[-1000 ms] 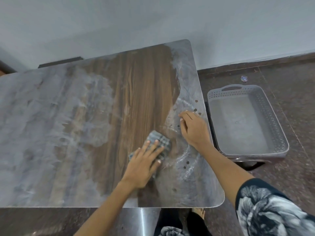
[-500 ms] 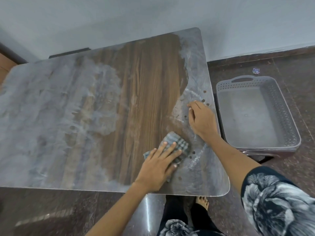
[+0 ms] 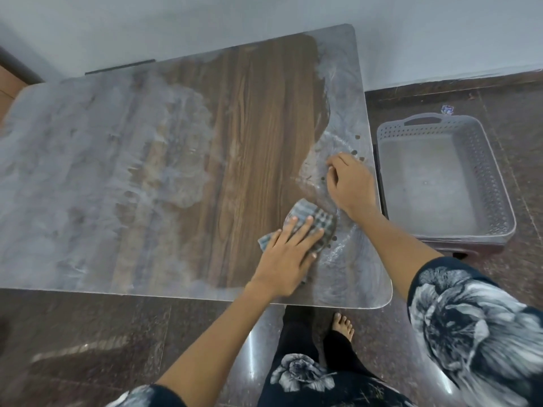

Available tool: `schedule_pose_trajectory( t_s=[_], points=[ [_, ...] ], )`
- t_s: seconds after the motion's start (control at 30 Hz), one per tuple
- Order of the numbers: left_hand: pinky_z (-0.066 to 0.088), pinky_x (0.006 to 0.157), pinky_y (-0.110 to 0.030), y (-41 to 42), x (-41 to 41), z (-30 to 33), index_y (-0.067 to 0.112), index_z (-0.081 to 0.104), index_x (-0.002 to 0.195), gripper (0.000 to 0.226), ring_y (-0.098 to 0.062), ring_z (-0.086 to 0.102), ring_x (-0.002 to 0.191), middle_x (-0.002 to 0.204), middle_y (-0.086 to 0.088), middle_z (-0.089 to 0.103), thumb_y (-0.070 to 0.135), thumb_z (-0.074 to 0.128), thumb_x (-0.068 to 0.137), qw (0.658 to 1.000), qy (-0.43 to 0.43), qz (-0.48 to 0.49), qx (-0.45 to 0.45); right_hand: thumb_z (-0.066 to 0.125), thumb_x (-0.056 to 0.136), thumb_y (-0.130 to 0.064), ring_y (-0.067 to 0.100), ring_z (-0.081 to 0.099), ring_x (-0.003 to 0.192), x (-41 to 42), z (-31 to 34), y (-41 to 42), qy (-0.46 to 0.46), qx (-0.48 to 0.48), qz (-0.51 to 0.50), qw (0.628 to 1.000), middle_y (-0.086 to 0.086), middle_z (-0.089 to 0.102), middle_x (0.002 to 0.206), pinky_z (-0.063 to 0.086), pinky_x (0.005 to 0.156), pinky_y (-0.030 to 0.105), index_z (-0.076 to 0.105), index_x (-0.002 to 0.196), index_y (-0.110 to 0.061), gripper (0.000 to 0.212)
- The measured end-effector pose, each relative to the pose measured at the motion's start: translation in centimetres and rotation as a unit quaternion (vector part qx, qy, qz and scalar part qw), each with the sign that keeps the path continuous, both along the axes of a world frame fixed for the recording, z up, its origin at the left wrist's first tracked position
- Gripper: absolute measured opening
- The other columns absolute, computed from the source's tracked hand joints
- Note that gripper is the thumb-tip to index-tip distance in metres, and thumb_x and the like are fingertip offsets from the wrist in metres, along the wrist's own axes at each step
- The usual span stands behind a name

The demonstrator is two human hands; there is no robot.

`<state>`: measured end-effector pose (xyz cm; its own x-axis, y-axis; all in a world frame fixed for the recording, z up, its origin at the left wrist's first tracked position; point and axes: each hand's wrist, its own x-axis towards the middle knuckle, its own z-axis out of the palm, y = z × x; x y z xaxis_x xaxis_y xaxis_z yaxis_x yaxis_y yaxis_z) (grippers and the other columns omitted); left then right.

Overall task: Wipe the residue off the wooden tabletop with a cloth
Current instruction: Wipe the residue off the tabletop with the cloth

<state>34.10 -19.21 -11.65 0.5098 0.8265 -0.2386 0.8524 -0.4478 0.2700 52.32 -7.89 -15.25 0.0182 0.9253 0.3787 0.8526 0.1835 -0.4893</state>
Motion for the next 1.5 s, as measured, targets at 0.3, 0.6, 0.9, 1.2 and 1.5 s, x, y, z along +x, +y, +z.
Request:
schedule_pose_trajectory(
  t_s=[0.3,0.6,0.9,1.2,1.5],
  points=[
    [0.02,0.112,-0.054,0.8,-11.1,-1.2,0.02,0.039,0.14,0.053,-0.024,0.006,0.143,0.153,0.0,0.021,0.047,0.033,0.094,0.954,-0.067,0.29,0.031,0.045,0.089,-0.009,0.02,0.057,0.077,0.1,-0.1,-0.5,0.007,0.004,0.004,1.0,0.005,0.063,0.092,0.046,0.066,0.032,0.063,0.097,-0.006,0.02],
    [0.001,0.111,-0.033,-6.0,-7.4,-2.1,0.031,0.039,0.138,0.051,-0.01,-0.004,0.143,0.151,0.018,0.012,0.051,0.022,0.094,0.989,-0.07,0.123,0.034,0.042,0.091,-0.011,0.022,0.057,0.079,0.2,-0.6,-0.1,0.0,0.005,0.013,1.0,0.008,0.063,0.093,0.049,0.07,0.035,0.063,0.098,-0.006,0.022],
    [0.021,0.109,-0.056,-2.1,-12.8,-2.8,0.015,0.047,0.131,0.04,-0.032,0.018,0.14,0.15,-0.006,0.031,0.031,0.043,0.095,0.876,-0.054,0.47,0.093,0.039,0.093,-0.014,0.02,0.056,0.081,0.4,-0.6,-0.2,-0.001,-0.001,0.014,1.0,0.007,0.062,0.095,0.048,0.071,0.034,0.062,0.101,-0.007,0.025],
    [0.021,0.11,-0.043,-8.0,4.5,-2.4,0.033,0.04,0.132,0.039,-0.018,0.019,0.141,0.15,0.009,0.032,0.042,0.03,0.096,0.992,-0.025,0.092,0.086,0.04,0.091,-0.014,0.024,0.057,0.082,0.2,-0.5,-0.2,-0.01,-0.009,0.006,1.0,0.009,0.062,0.097,0.046,0.072,0.034,0.062,0.099,-0.006,0.025],
    [0.016,0.115,-0.045,-6.0,-7.3,-2.4,0.031,0.038,0.138,0.052,-0.013,0.002,0.143,0.152,0.014,0.014,0.05,0.02,0.093,0.967,-0.039,0.247,0.04,0.041,0.092,-0.012,0.024,0.056,0.088,0.4,-0.4,-0.5,-0.005,-0.027,0.011,1.0,0.009,0.062,0.102,0.048,0.076,0.034,0.061,0.104,-0.005,0.024]
  ],
)
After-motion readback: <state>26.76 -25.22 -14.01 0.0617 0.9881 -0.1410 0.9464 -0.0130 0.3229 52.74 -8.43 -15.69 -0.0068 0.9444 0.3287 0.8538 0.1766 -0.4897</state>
